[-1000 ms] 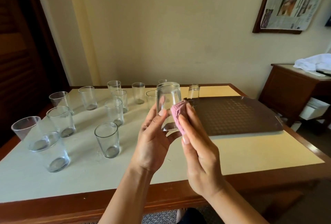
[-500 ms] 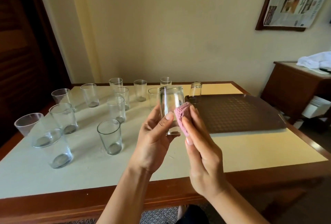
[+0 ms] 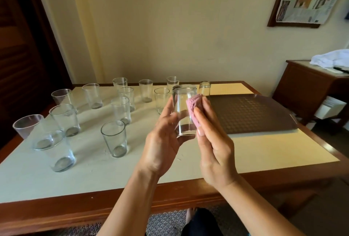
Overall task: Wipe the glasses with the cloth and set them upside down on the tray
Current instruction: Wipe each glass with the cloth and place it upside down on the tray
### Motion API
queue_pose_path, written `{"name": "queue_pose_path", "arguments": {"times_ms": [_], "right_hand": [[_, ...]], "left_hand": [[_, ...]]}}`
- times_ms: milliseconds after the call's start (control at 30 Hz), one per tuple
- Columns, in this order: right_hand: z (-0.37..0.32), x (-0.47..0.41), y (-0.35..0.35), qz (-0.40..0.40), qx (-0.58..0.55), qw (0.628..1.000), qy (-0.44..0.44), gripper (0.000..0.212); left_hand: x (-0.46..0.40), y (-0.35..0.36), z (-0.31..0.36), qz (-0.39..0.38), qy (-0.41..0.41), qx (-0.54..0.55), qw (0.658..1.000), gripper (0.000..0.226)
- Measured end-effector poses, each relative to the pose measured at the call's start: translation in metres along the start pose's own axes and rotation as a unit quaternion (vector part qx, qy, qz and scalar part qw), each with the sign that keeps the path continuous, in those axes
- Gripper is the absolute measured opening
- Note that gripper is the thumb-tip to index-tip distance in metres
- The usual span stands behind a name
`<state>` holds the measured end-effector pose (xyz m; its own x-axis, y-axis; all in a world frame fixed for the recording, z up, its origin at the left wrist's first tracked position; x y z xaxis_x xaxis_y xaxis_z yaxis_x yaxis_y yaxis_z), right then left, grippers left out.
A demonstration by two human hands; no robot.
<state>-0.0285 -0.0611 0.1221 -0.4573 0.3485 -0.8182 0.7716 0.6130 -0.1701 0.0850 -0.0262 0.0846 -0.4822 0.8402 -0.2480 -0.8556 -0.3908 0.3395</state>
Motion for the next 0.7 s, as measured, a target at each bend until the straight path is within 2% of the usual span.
{"name": "queue_pose_path", "arguments": {"times_ms": [133,233,333,433,533,600,700], "right_hand": [[-0.002,-0.016,-0.006,0.004,0.010,1.000,0.001,0.041],[-0.004,0.018,0.010,-0.017,-0.040,0.999,0.028,0.042],[0.000,0.026,0.013,-0.018,-0.030,0.999,0.017,0.042],[0.007,-0.008,0.001,0.004,-0.069,0.997,0.022,0.043],[0.010,-0.035,-0.007,-0.013,-0.033,0.999,0.023,0.041],[0.007,-0.047,-0.007,-0.045,-0.016,0.999,0.011,0.040],[0.008,-0.049,-0.003,-0.104,0.042,0.993,0.023,0.041]], "left_hand": [[0.001,-0.003,-0.001,0.029,0.009,-0.001,1.000,0.078],[-0.001,-0.009,0.002,0.059,0.008,-0.001,0.998,0.060],[0.003,-0.004,-0.004,0.022,-0.013,0.000,1.000,0.061],[0.007,0.001,-0.007,-0.018,-0.010,-0.028,0.999,0.061],[0.002,0.001,-0.003,-0.021,0.025,-0.100,0.994,0.059],[-0.003,-0.004,0.003,0.008,0.052,-0.159,0.986,0.054],[-0.010,-0.021,0.001,0.058,0.069,-0.240,0.966,0.073]]}}
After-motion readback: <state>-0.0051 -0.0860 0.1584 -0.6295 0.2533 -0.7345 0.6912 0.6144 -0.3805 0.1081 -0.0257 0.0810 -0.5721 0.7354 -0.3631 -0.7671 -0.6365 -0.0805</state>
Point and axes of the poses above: each hand's wrist, its own x-axis away from the middle knuckle, its own y-axis out of the palm, z = x × y, the point moved 9 cm from there along -x, towards the middle knuckle, and after that the axes turned 8 degrees about -x, right-handed, at the moved point
